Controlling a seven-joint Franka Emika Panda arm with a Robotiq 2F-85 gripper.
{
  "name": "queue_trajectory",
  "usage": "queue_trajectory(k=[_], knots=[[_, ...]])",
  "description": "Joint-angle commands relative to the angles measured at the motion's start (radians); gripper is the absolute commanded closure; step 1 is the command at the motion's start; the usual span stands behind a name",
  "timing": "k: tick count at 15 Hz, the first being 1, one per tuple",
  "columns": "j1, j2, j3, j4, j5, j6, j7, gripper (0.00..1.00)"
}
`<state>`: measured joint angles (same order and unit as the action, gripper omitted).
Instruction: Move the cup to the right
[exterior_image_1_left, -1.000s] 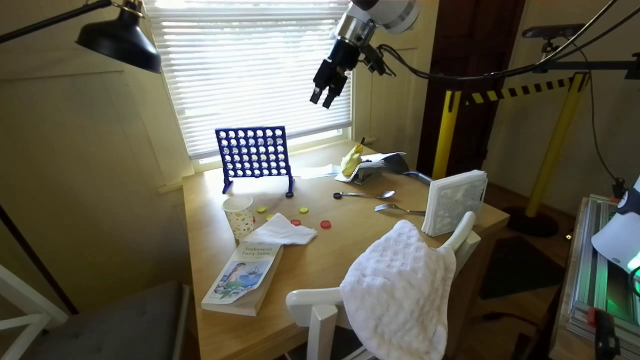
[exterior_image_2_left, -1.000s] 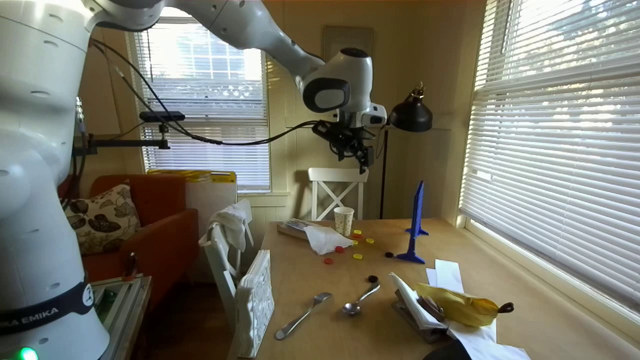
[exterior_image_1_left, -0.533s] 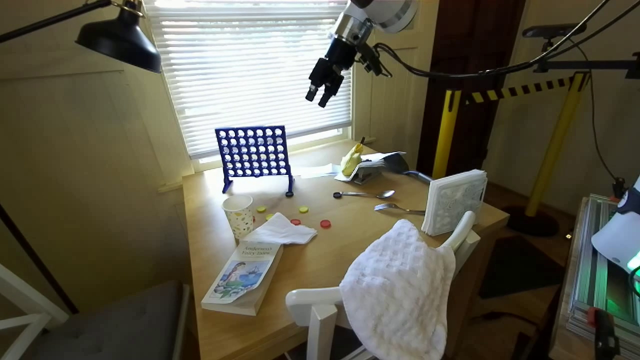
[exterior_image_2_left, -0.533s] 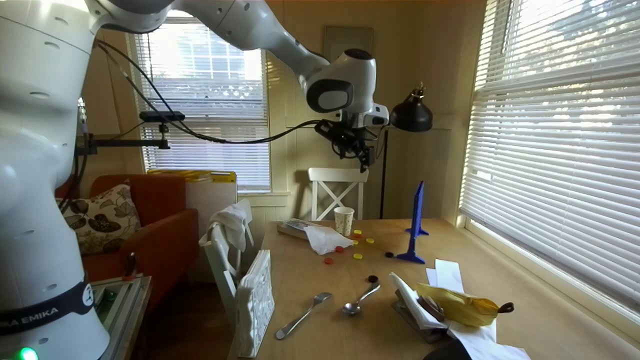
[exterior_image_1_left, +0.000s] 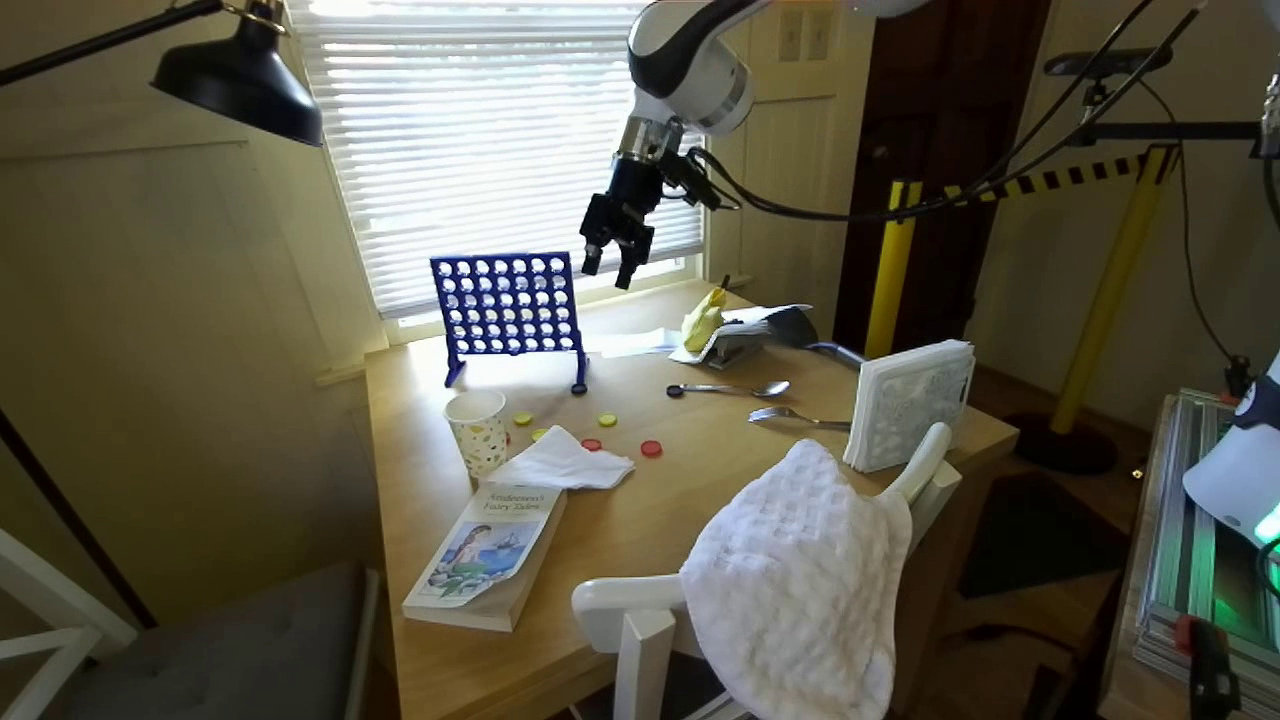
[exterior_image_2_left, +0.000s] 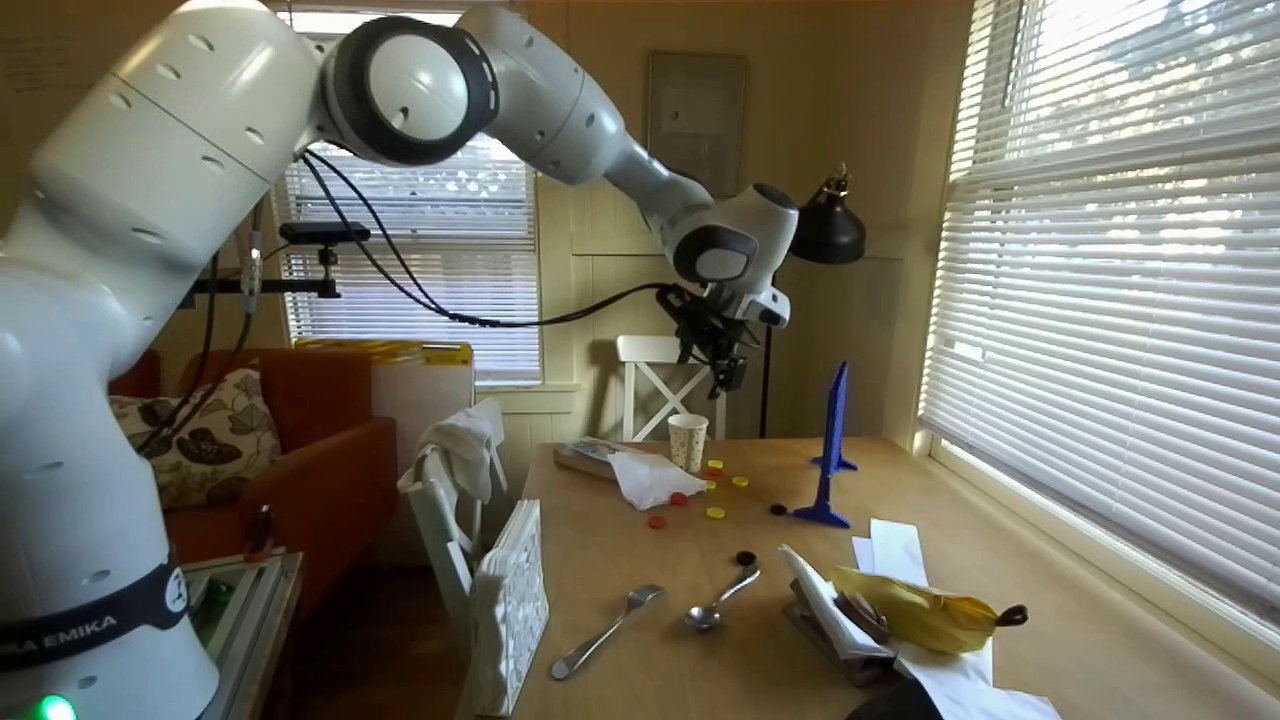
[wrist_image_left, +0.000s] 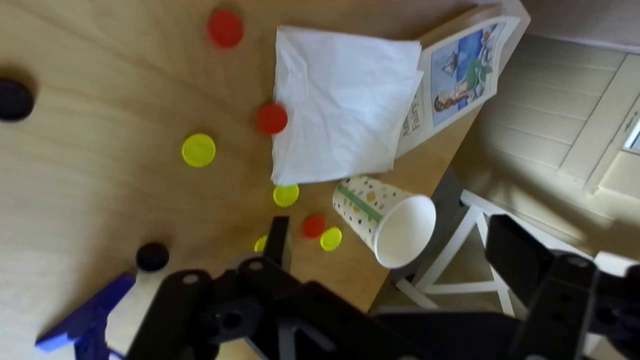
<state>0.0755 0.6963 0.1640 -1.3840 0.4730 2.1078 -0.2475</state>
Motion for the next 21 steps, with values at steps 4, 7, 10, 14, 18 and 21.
queue_trajectory(k=[4,7,10,14,18,21], knots=[[0.047,0.256,0.026,0.375,-0.167,-0.415,0.120,0.00],[0.047,0.213,0.023,0.295,-0.146,-0.364,0.132,0.00],[0.068,0.185,0.010,0.241,-0.126,-0.162,0.195,0.00],[0.123,0.287,0.004,0.324,-0.151,0.098,0.295,0.00],[0.163,0.372,-0.011,0.413,-0.184,0.117,0.399,0.00],[0.182,0.445,-0.017,0.514,-0.211,0.088,0.424,0.01]])
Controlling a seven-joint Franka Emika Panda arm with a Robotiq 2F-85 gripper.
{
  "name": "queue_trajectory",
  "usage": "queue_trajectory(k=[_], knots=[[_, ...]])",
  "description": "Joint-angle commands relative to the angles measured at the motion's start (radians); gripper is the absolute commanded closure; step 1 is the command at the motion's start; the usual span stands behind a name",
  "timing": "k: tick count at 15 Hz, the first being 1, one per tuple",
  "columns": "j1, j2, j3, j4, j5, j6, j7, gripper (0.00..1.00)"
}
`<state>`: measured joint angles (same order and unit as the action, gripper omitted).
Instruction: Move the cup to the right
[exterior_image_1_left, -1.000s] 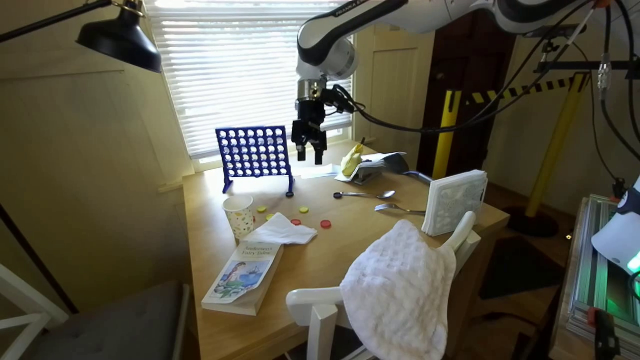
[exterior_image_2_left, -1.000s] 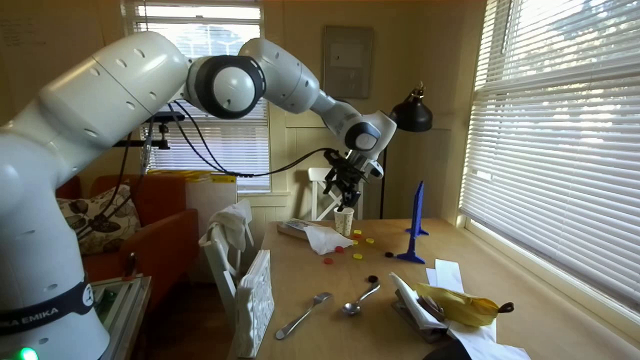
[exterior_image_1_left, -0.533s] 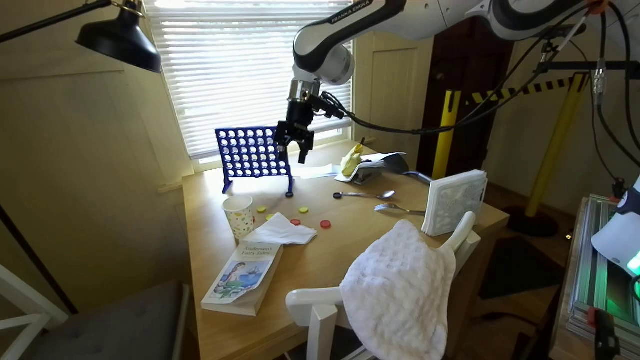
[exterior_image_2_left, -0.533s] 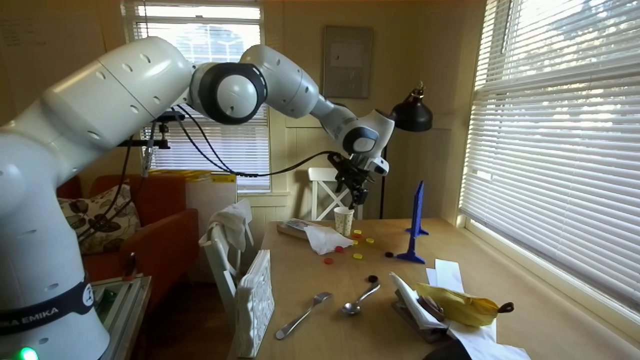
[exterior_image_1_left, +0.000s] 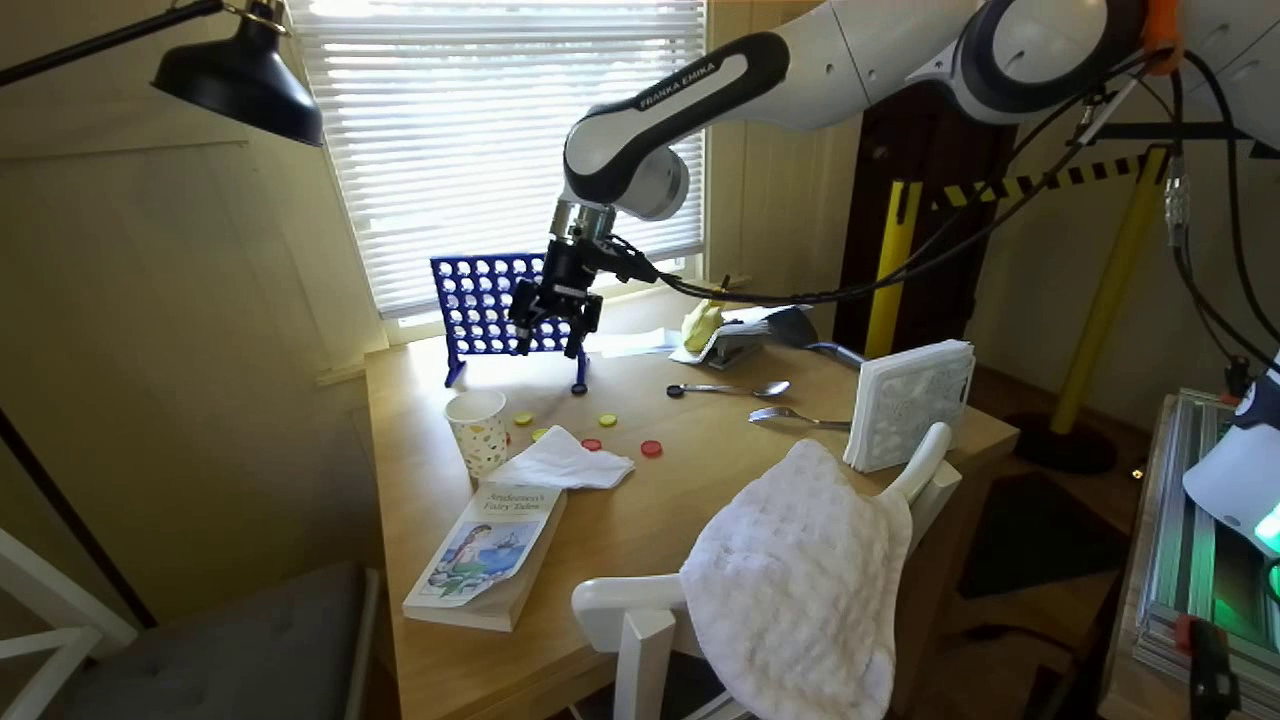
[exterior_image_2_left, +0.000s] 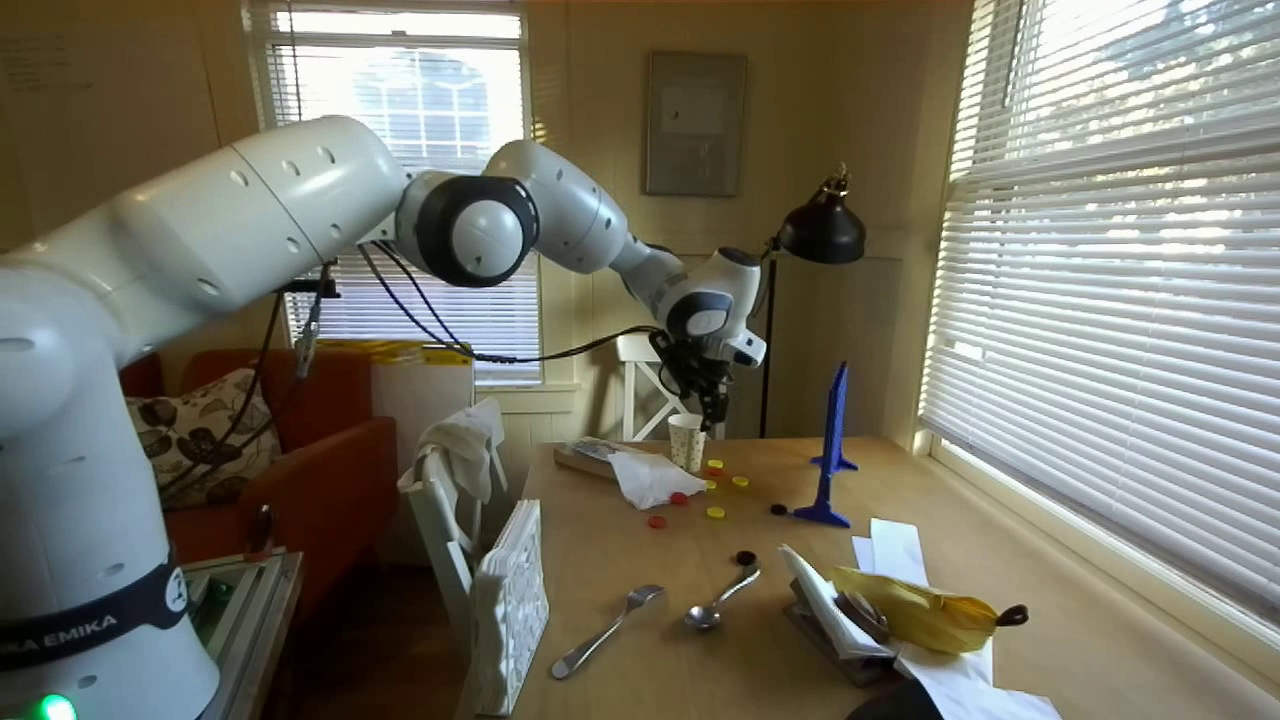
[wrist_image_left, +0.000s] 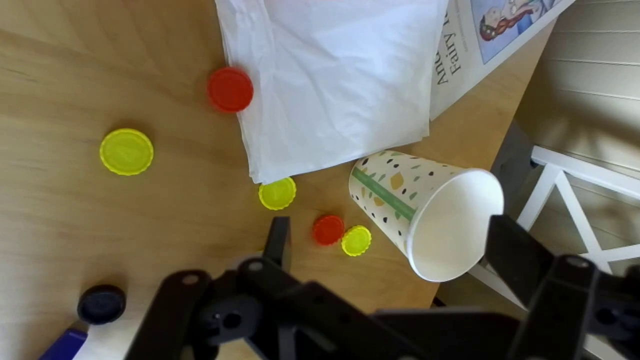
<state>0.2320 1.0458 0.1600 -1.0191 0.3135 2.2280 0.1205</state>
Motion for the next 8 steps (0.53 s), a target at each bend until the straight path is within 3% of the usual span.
queue_trajectory(k=[1,3,6,8], knots=[[0.039,0.120,-0.026,0.192,-0.042,-0.053,0.059,0.04],[0.051,0.168,-0.034,0.268,-0.049,-0.097,0.055,0.13],[0.063,0.227,-0.039,0.362,-0.045,-0.157,0.040,0.17],[0.069,0.255,-0.045,0.410,-0.046,-0.194,0.037,0.36]])
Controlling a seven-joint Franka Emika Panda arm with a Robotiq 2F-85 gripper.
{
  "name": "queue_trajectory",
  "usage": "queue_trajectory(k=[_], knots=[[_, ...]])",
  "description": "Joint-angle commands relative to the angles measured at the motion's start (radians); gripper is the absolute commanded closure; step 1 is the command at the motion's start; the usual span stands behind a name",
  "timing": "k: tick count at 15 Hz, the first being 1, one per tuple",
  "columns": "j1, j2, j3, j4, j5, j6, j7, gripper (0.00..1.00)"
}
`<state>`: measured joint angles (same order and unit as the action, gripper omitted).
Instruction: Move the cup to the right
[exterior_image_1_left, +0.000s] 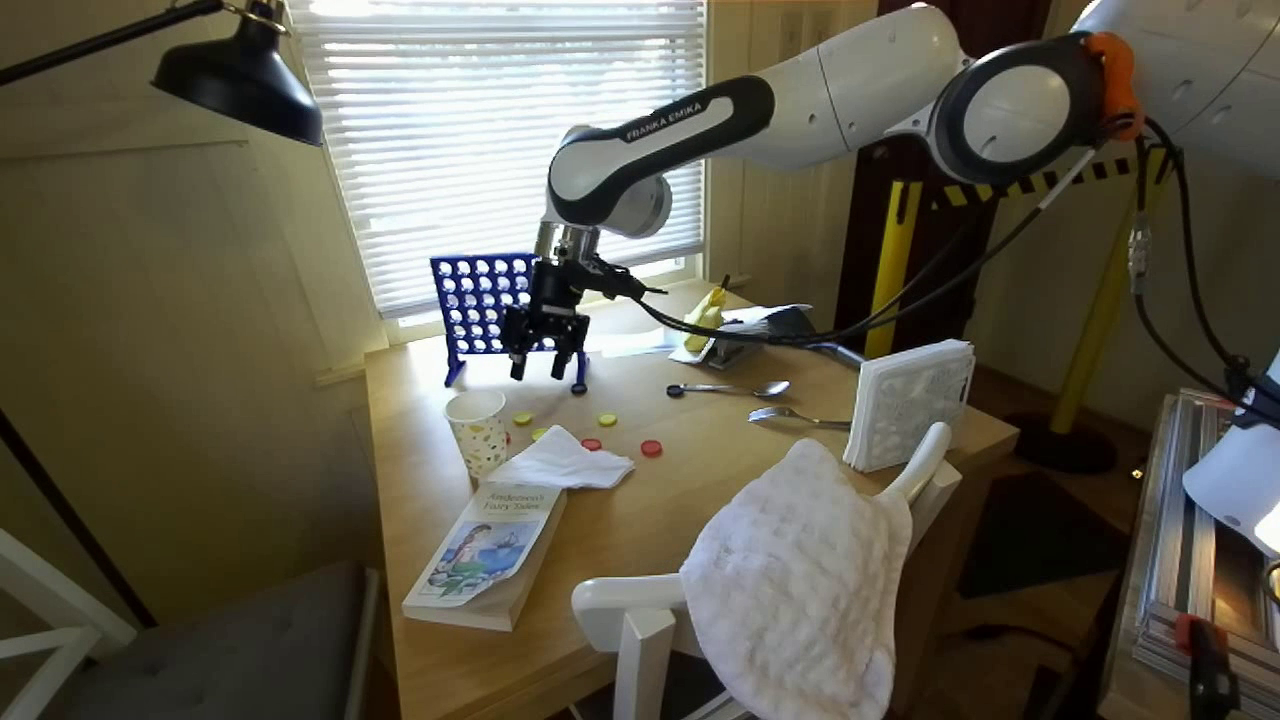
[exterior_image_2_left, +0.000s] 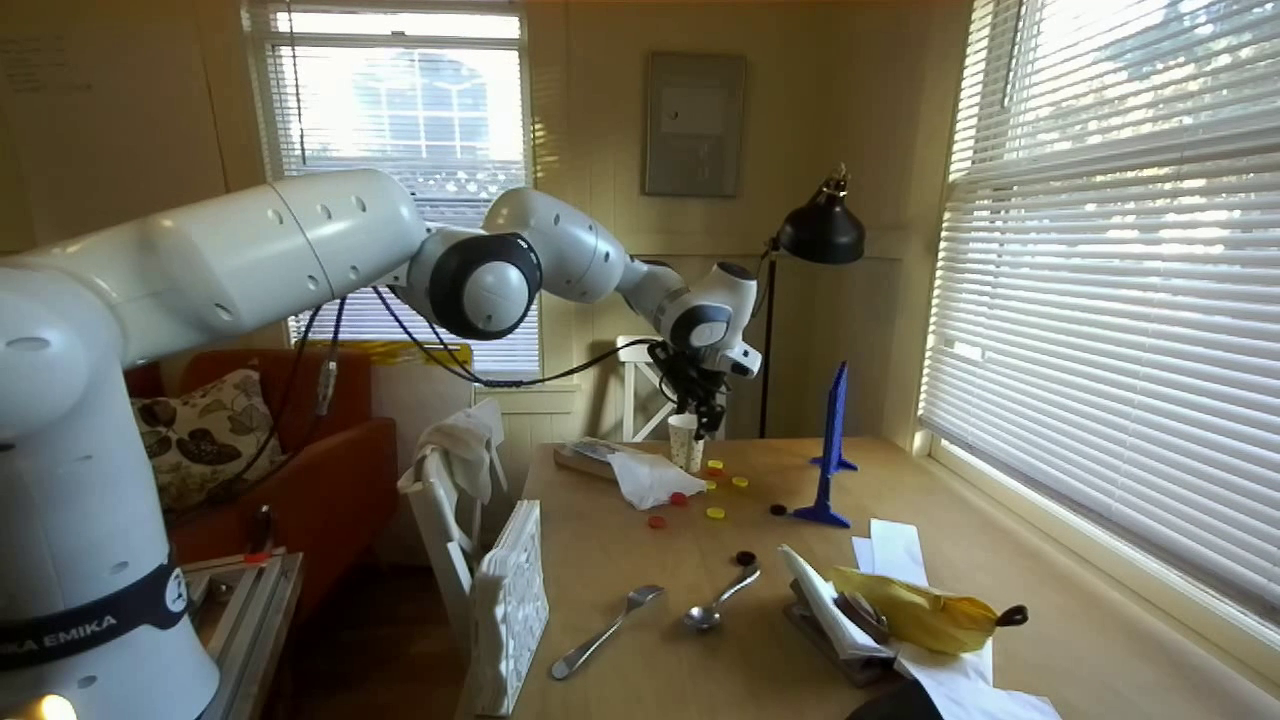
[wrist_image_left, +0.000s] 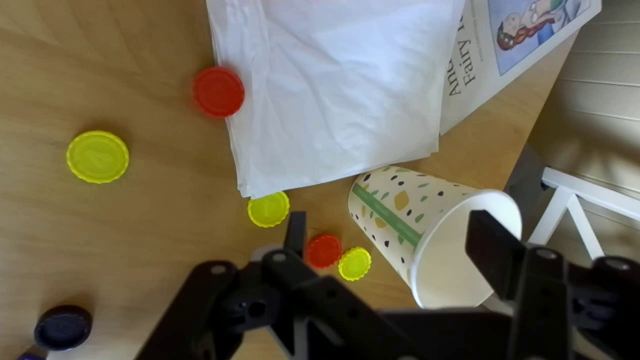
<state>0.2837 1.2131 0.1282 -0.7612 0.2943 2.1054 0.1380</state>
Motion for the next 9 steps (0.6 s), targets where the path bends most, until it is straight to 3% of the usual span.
queue_trajectory(k=[1,3,4,6,8,9], knots=[[0.020,0.099,-0.016,0.166,-0.027,-0.075,0.017,0.47],[0.013,0.111,0.003,0.182,-0.063,-0.066,0.010,0.50],[0.016,0.125,0.003,0.200,-0.072,-0.056,0.008,0.62],[0.020,0.145,0.006,0.232,-0.087,-0.058,-0.004,0.73],[0.025,0.162,0.014,0.266,-0.094,-0.063,-0.022,0.60],[0.027,0.170,0.021,0.284,-0.095,-0.064,-0.036,0.44]])
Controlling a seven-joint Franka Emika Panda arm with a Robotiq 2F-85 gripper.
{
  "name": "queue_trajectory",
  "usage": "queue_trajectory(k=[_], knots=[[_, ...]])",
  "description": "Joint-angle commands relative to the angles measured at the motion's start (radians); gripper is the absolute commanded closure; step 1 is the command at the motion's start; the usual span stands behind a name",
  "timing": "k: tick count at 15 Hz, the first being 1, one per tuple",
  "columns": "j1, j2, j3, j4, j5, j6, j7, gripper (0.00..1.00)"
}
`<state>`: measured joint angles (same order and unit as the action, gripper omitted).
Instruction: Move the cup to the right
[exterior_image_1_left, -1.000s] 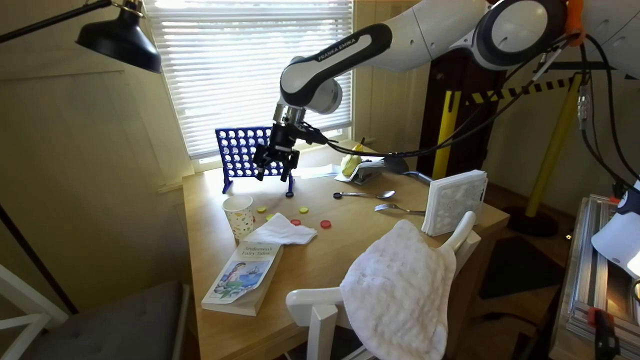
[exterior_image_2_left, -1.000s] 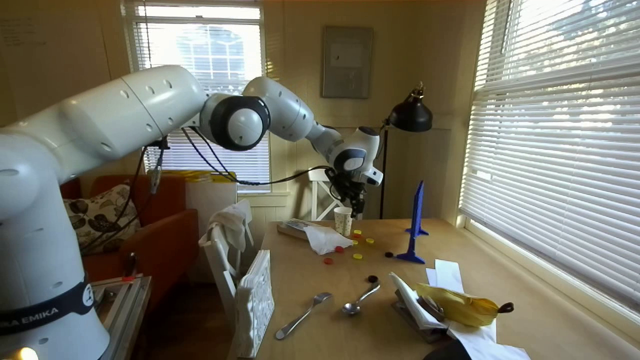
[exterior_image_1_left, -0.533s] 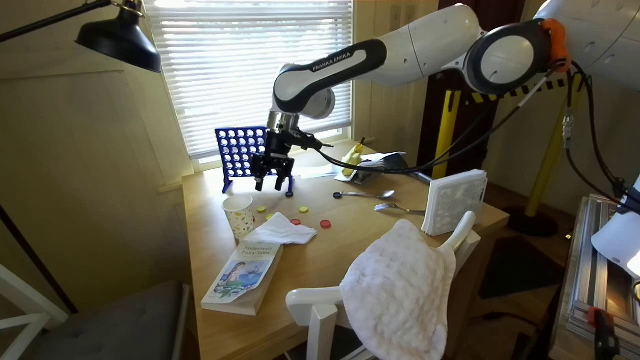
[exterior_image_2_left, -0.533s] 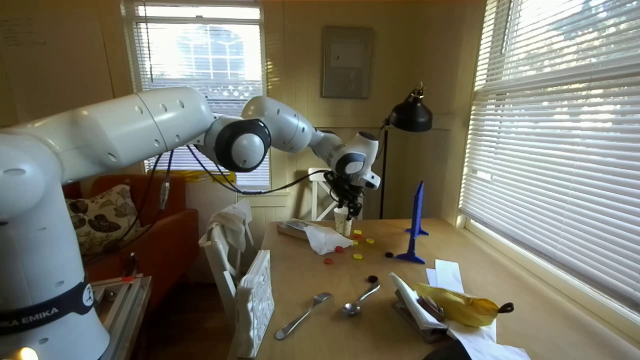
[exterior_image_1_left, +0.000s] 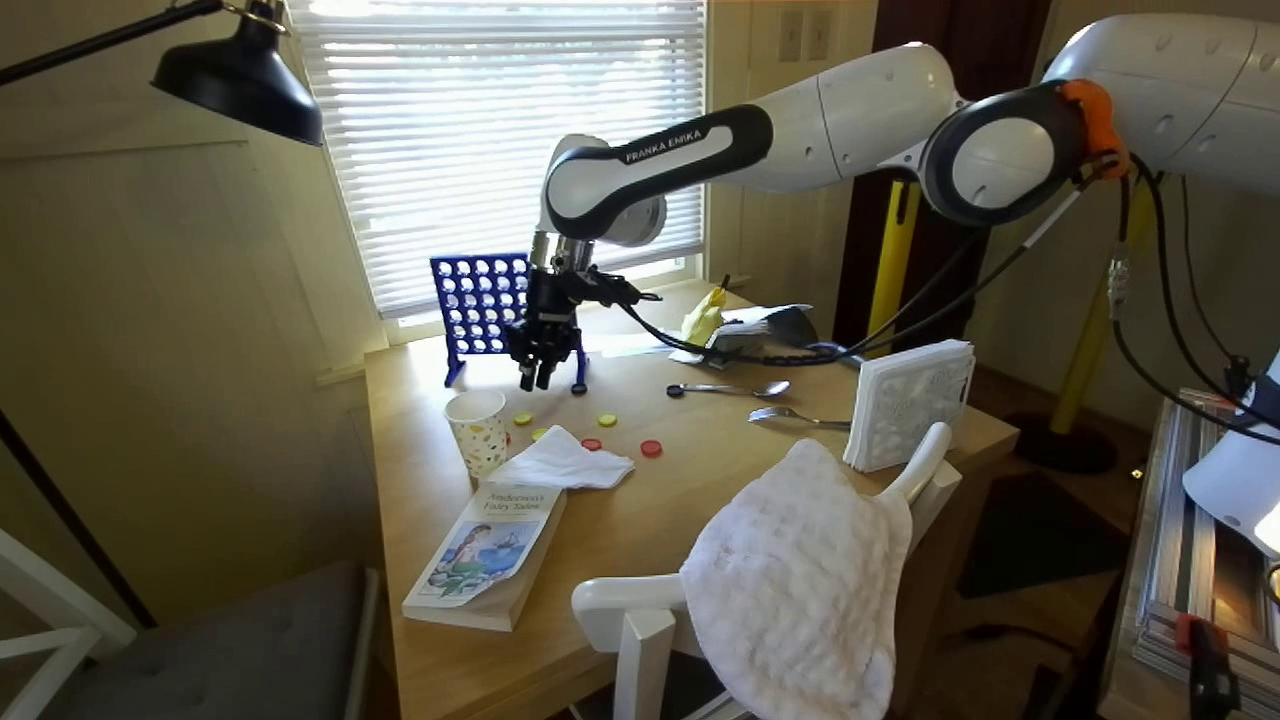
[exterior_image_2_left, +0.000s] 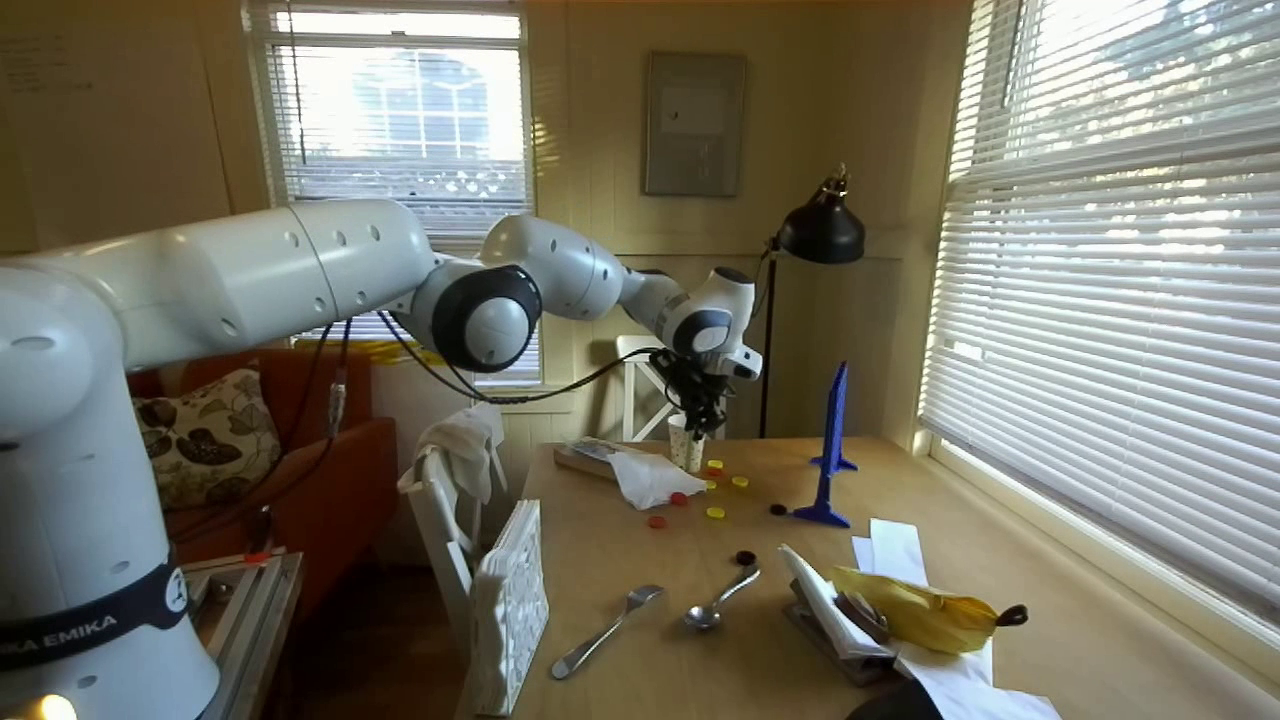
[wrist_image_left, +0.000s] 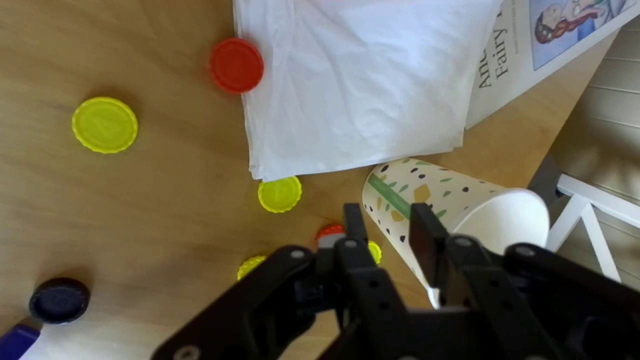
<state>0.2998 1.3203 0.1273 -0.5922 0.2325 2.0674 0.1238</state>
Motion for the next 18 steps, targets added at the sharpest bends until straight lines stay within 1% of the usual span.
queue_trajectory(k=[1,2,3,5,6,7,8,9,10,14,15,18], knots=[[0.015,0.048,0.012,0.088,-0.012,-0.006,-0.049,0.39],[0.013,0.056,0.026,0.098,-0.002,0.006,-0.083,0.31],[0.007,0.093,0.055,0.160,-0.015,-0.006,-0.104,0.25],[0.000,0.115,0.085,0.195,-0.002,-0.004,-0.156,0.11],[-0.002,0.126,0.096,0.211,0.001,-0.003,-0.175,0.05],[-0.004,0.135,0.103,0.227,0.001,-0.003,-0.187,0.01],[-0.006,0.145,0.110,0.241,0.003,-0.002,-0.199,0.00],[-0.024,0.084,0.129,0.129,0.012,-0.004,-0.230,0.00],[-0.011,0.081,0.102,0.135,-0.011,0.009,-0.181,0.01],[-0.019,0.082,0.119,0.129,-0.007,0.008,-0.207,0.00],[-0.011,0.105,0.119,0.143,-0.001,0.083,-0.189,0.00],[-0.016,0.136,0.145,0.142,0.022,0.225,-0.198,0.00]])
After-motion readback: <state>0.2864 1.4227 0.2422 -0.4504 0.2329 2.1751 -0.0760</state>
